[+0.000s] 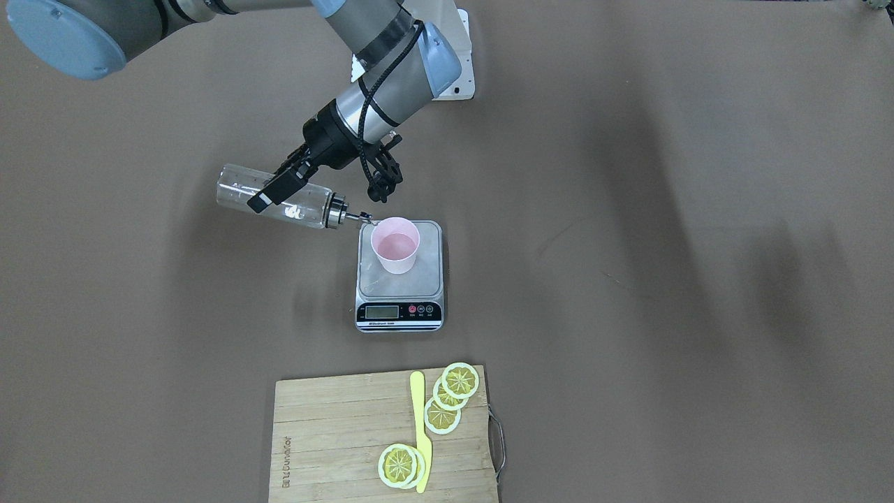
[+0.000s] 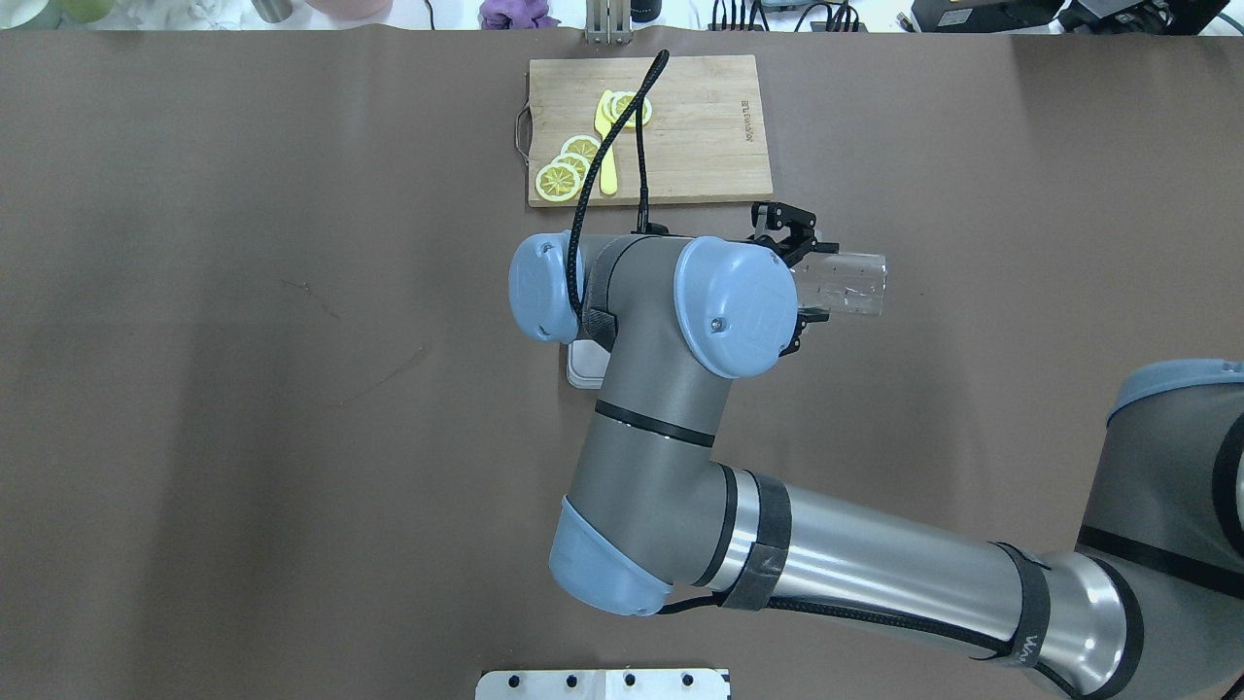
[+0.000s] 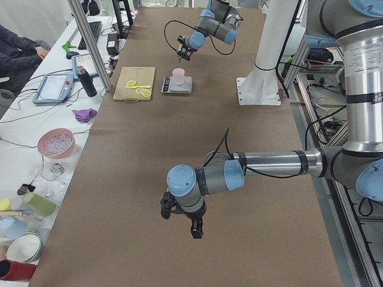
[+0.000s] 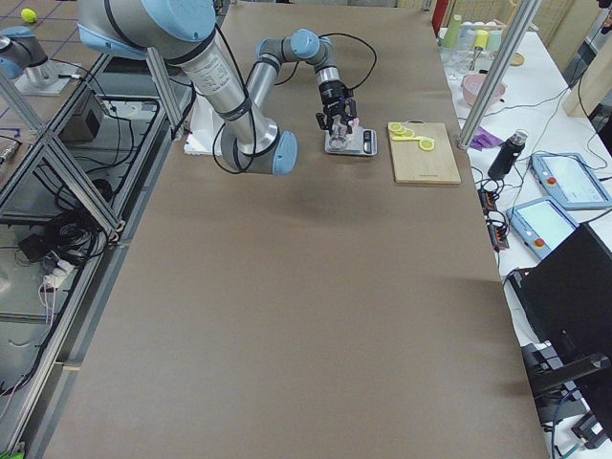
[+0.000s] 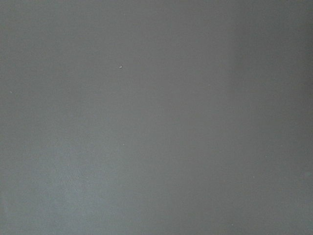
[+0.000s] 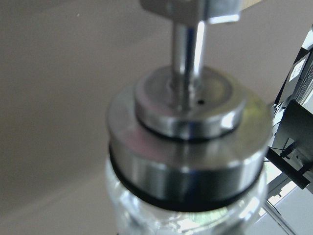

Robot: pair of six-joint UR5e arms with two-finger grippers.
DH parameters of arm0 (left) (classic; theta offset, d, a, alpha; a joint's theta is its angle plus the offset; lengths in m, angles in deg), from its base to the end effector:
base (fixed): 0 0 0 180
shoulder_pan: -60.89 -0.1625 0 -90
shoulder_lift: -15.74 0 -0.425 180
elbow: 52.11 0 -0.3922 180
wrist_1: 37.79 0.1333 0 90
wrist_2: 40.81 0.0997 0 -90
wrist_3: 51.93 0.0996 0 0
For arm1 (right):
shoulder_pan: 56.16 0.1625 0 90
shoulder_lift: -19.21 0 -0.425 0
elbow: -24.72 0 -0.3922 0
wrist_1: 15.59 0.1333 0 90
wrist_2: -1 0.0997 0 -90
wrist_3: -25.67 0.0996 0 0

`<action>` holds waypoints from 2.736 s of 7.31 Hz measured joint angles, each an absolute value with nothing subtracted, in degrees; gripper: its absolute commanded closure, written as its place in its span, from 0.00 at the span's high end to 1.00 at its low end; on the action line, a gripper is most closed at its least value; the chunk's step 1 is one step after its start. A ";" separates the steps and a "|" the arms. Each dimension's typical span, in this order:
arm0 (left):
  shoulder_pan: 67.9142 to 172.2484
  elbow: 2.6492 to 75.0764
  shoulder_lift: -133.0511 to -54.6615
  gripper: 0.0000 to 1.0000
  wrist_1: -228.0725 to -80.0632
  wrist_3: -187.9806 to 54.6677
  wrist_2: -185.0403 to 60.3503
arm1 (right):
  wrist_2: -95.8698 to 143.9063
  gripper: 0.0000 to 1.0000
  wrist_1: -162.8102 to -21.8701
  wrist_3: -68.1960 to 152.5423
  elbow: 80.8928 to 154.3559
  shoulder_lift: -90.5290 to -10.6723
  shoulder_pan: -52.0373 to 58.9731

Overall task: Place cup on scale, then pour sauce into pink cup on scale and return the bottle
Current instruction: 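Tilt the dispenser with the right gripper to pour into the pink cup, then tilt the dispenser upright and lift it away from the cup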

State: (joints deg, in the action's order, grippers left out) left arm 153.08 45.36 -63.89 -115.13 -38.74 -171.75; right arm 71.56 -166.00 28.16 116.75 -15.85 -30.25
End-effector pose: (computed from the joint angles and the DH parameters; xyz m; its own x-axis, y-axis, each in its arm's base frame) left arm -0.0829 -0.3882 0.6996 0.7368 0.0205 -0.6758 -0.1349 0.9839 -0.1171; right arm -0.5169 -0.4362 0.1776 0.4327 -0.8372 -0.3345 0.8799 0.4730 -0.0455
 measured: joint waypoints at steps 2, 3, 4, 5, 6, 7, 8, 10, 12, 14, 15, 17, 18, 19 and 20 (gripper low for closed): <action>153.08 45.39 -63.89 0.99 -115.11 -38.74 -172.62 | 71.25 0.00 -167.41 28.15 116.74 -15.39 -30.30; 153.08 45.40 -63.89 0.99 -115.08 -38.74 -172.91 | 71.18 0.00 -167.73 28.17 116.74 -15.20 -30.32; 153.08 45.38 -63.89 0.99 -115.06 -38.74 -173.03 | 71.15 0.00 -167.84 28.16 116.74 -15.12 -30.32; 153.08 45.37 -63.89 0.99 -115.05 -38.74 -173.07 | 71.14 0.00 -167.87 28.16 116.74 -15.10 -30.32; 153.08 45.37 -63.89 0.99 -115.05 -38.74 -173.08 | 71.15 0.00 -167.85 28.19 116.75 -15.08 -30.32; 153.08 45.37 -63.89 0.99 -115.04 -38.74 -173.09 | 71.19 0.00 -167.81 28.21 116.79 -15.05 -30.32; 153.08 45.36 -63.89 0.99 -115.04 -38.74 -173.09 | 71.21 0.00 -167.75 28.22 116.84 -15.02 -30.32; 153.08 45.36 -63.89 0.99 -115.05 -38.74 -173.09 | 71.24 0.00 -167.43 28.41 117.00 -14.99 -30.32; 153.08 45.39 -63.89 0.99 -115.04 -38.74 -173.09 | 71.35 0.00 -166.38 28.55 117.63 -15.04 -30.25; 153.08 45.43 -63.89 0.99 -115.04 -38.74 -173.09 | 71.41 0.00 -163.46 28.57 118.21 -15.46 -30.18; 153.08 45.44 -63.89 0.99 -115.04 -38.74 -173.11 | 71.48 0.00 -161.58 28.55 119.26 -16.29 -30.17; 153.08 45.45 -63.89 0.99 -115.12 -38.74 -173.71 | 71.66 0.00 -157.71 28.14 123.99 -19.82 -30.06; 153.08 45.45 -63.89 0.99 -115.18 -38.74 -174.07 | 71.78 0.00 -155.51 27.91 126.70 -21.96 -30.02; 153.08 45.45 -63.89 0.99 -115.22 -38.74 -174.22 | 71.95 0.00 -152.89 27.74 129.33 -24.23 -29.92; 153.08 45.48 -63.89 0.99 -115.29 -38.74 -174.28 | 72.51 0.00 -150.40 27.61 131.26 -25.99 -29.60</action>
